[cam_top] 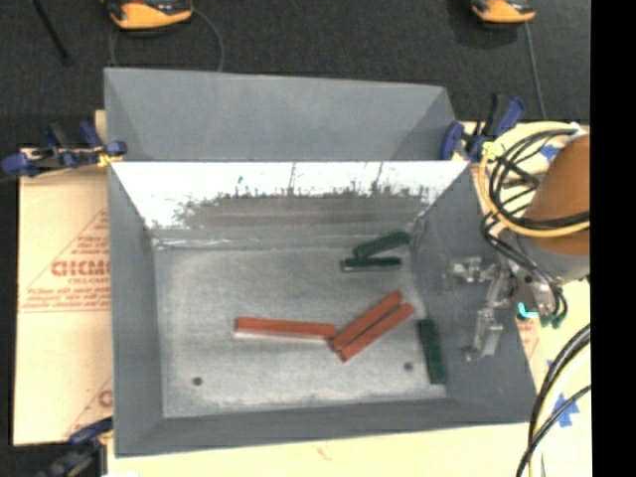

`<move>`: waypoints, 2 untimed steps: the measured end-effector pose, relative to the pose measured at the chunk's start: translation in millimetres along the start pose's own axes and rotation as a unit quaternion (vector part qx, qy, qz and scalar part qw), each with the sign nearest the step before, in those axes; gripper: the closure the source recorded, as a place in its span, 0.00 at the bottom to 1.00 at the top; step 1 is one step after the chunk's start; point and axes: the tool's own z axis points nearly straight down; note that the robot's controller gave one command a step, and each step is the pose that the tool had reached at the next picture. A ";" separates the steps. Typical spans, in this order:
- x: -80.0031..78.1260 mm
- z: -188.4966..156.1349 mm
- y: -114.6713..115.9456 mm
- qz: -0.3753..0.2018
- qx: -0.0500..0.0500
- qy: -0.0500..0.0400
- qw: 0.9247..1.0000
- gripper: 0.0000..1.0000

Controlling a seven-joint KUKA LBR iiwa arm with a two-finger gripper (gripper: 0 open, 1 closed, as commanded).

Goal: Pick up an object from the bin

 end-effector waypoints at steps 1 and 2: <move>-40.3 105.5 1.4 -0.002 0.000 -0.001 1.000 0.00; -42.9 104.2 34.2 0.067 -0.001 -0.002 0.998 0.00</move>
Offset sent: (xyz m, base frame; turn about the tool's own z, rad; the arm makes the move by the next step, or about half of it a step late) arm 0.0400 0.0026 -0.1020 -0.0024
